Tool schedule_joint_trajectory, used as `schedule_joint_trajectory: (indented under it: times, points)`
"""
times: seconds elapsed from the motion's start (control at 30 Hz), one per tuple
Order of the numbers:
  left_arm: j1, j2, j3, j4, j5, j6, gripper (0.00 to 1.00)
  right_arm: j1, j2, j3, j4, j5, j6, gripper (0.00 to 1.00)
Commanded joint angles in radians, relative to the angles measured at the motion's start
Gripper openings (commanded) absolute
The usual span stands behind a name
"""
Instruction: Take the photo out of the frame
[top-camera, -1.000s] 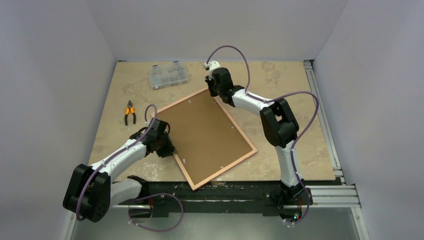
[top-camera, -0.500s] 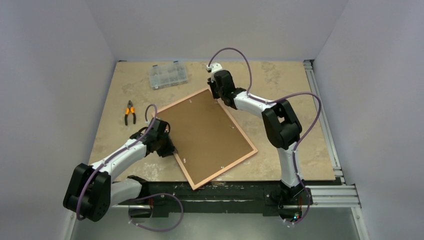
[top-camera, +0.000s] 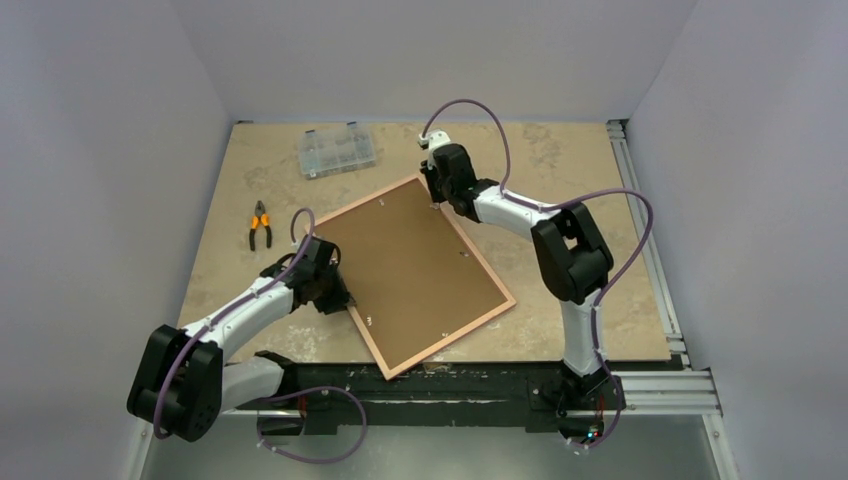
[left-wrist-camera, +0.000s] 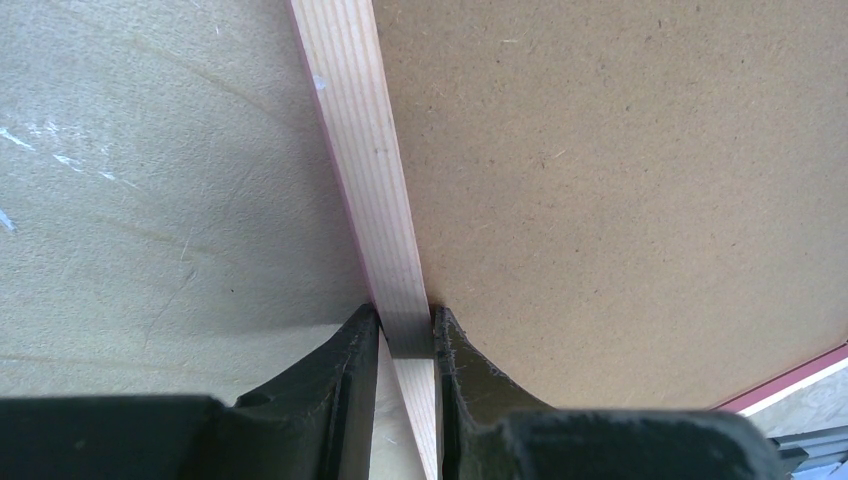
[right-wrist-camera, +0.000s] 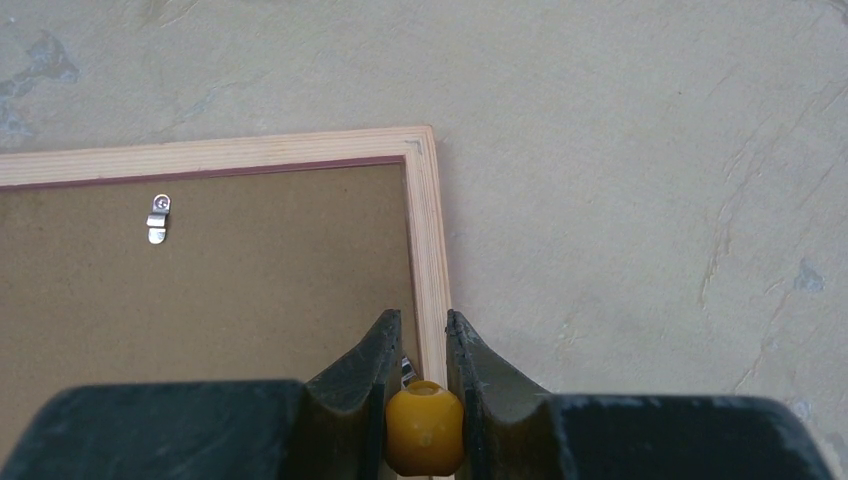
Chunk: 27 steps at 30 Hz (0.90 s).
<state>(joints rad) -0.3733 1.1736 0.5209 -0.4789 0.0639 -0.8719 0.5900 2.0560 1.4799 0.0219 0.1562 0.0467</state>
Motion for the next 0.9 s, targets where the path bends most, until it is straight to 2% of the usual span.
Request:
schedule_joint_trajectory:
  times: [0.0,0.47,0.87]
  points:
    - [-0.01,0.058,-0.041,0.035,0.04,0.01,0.0,0.015,-0.023,0.006,-0.015,-0.008,0.027,0.0]
    - [-0.01,0.062,-0.035,0.033,0.041,0.01,0.0,0.014,0.076,0.141,-0.073,0.014,-0.027,0.0]
    - [-0.01,0.084,-0.032,0.046,0.044,0.007,0.0,0.045,0.015,0.108,-0.078,0.008,-0.015,0.0]
